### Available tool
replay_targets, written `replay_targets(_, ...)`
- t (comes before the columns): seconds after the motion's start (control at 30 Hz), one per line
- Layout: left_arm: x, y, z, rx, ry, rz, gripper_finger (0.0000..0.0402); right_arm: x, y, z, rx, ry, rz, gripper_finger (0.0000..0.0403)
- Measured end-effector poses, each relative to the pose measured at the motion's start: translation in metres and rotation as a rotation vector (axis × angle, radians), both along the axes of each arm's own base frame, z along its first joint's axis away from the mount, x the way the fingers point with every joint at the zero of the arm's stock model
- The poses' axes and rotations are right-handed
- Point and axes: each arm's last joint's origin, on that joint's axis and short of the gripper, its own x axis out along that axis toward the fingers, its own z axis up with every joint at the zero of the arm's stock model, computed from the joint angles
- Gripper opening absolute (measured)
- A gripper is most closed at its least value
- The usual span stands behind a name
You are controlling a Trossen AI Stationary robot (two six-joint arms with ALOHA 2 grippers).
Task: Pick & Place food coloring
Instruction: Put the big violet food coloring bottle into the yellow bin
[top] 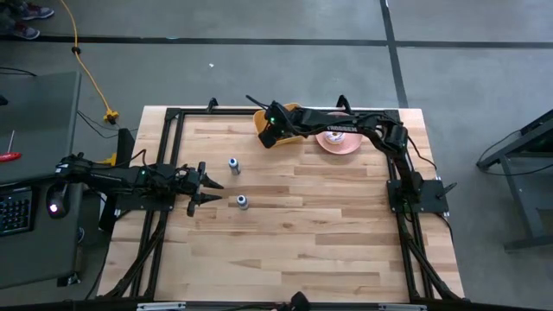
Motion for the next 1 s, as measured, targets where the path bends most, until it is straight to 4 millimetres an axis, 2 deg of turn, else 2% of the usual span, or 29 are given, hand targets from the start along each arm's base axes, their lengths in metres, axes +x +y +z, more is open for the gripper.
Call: replay_targets(1.0,0.0,0.0,0.0,0.0,0.0,0.0,0.0163,-0.0076,-0.0026,-0.0029,0.034,0.042,-0.085,0.0113)
